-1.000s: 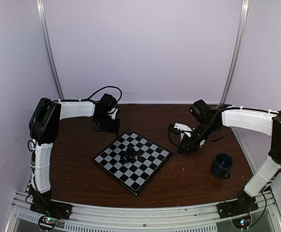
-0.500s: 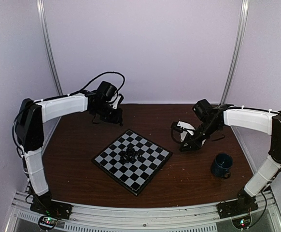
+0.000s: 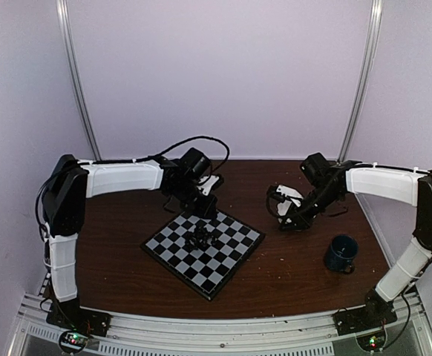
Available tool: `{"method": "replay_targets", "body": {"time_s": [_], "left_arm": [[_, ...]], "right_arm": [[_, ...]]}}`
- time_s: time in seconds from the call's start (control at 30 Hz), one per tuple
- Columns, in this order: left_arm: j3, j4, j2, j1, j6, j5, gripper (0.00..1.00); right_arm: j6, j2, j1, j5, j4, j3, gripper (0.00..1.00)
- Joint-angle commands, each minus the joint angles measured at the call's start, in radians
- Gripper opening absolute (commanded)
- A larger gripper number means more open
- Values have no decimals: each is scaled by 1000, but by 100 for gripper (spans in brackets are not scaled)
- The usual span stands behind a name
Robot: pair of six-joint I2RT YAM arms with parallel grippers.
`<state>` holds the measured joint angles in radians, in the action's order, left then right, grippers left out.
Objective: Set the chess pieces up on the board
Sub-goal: Place the king on the chessboard.
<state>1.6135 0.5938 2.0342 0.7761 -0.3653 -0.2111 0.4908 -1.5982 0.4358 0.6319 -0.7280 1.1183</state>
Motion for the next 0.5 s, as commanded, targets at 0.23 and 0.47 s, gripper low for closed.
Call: {"method": "replay_targets", "body": {"time_s": [0.23,0.47], "left_arm": [[109,70,114,-1,7,-172,3],[148,134,152,-2,14,-178,2]], "right_arm": [[6,27,-6,19,19,-19,18],[6,16,-8,23,15,-17,18]]}}
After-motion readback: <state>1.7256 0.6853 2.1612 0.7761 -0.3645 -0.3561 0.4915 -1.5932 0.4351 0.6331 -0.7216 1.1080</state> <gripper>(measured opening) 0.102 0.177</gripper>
